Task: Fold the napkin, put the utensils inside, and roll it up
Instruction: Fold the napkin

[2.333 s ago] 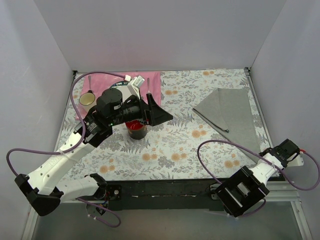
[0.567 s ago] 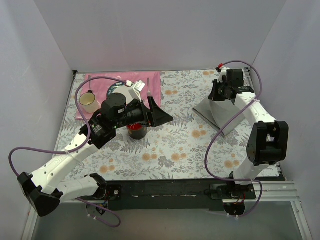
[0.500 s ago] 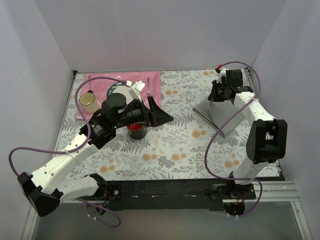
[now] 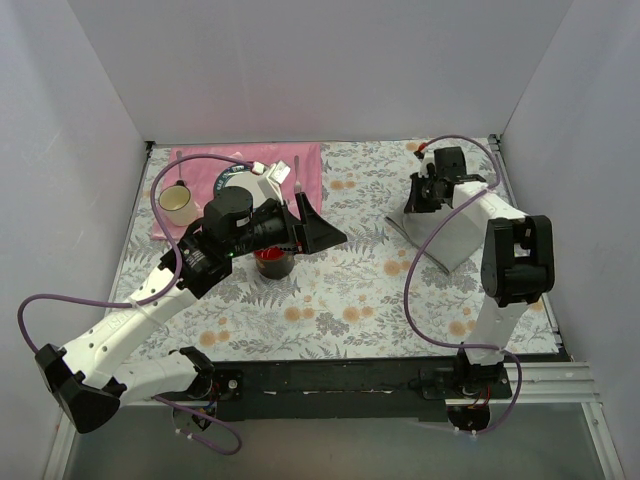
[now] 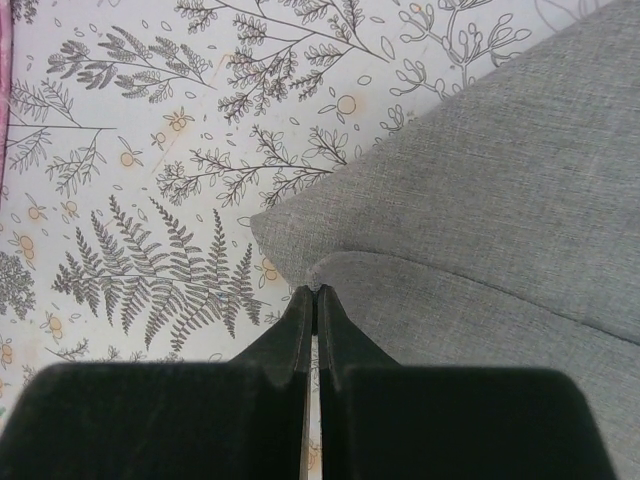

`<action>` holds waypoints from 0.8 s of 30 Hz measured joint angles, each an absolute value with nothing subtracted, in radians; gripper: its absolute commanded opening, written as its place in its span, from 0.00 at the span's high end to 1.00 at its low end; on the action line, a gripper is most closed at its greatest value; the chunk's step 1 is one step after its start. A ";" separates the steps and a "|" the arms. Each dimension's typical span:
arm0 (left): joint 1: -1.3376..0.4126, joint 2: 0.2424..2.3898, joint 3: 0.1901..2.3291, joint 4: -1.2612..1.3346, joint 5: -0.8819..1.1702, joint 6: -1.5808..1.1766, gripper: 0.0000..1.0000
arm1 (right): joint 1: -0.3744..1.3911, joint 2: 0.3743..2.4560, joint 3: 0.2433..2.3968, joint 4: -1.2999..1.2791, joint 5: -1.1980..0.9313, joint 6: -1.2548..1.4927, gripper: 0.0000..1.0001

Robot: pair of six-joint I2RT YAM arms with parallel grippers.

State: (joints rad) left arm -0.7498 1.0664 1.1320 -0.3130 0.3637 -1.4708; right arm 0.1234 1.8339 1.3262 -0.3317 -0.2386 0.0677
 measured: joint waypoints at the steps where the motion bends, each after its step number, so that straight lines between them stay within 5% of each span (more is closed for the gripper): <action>1: -0.749 1.066 1.132 -0.313 0.364 -1.471 0.21 | 0.127 1.843 1.326 -0.330 -0.239 0.068 0.97; 5: -0.749 1.068 1.132 -0.313 0.364 -1.471 0.21 | 0.138 1.870 1.330 -0.325 -0.237 0.075 0.86; 11: -0.750 1.085 1.132 -0.313 0.365 -1.470 0.21 | 0.140 1.901 1.384 -0.319 -0.235 0.101 0.45; 18: -0.749 1.122 1.125 -0.287 0.374 -1.473 0.21 | 0.140 1.874 1.408 -0.360 -0.201 0.110 0.39; 24: -0.750 1.215 1.092 -0.191 0.393 -1.483 0.39 | 0.139 1.633 1.257 -0.377 -0.113 0.118 0.41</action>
